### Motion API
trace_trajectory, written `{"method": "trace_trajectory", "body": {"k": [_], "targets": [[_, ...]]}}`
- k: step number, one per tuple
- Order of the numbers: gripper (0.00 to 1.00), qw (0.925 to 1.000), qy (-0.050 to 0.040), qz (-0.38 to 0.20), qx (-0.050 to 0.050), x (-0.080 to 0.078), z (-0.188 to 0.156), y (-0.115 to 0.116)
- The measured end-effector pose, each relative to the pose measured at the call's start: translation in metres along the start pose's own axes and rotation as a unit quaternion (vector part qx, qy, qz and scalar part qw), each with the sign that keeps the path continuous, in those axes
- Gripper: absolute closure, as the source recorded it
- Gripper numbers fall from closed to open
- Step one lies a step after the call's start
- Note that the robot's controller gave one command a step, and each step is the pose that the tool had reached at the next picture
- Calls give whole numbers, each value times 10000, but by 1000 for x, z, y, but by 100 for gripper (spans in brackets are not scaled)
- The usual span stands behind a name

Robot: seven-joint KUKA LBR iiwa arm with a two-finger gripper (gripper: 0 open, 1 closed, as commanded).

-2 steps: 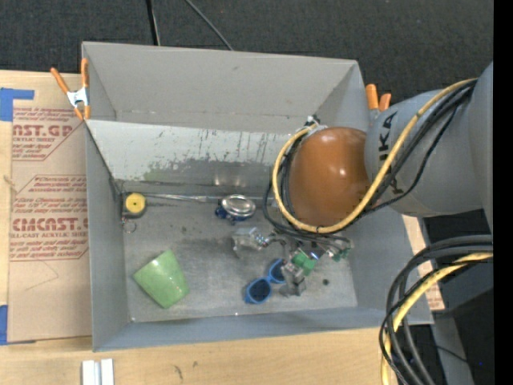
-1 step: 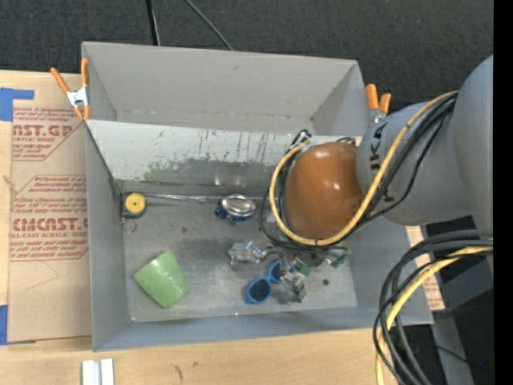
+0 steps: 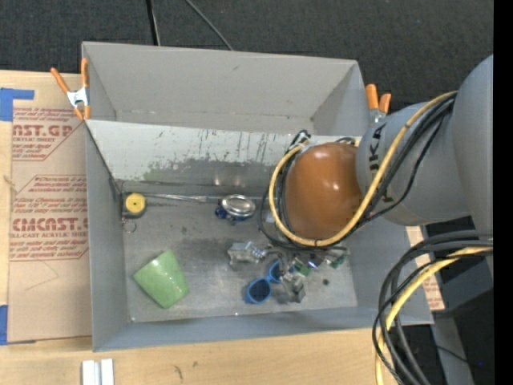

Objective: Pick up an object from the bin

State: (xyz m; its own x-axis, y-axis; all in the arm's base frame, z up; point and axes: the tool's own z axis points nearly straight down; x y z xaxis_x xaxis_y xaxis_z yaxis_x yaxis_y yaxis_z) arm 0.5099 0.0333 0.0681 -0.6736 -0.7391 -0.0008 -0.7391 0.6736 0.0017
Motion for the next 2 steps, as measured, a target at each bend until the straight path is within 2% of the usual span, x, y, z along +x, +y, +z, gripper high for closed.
{"method": "trace_trajectory", "body": {"k": [1,2], "targets": [[100,10000,-2,1,0,0,0,0],[100,10000,-20,7,25,-2,-55,0]]}}
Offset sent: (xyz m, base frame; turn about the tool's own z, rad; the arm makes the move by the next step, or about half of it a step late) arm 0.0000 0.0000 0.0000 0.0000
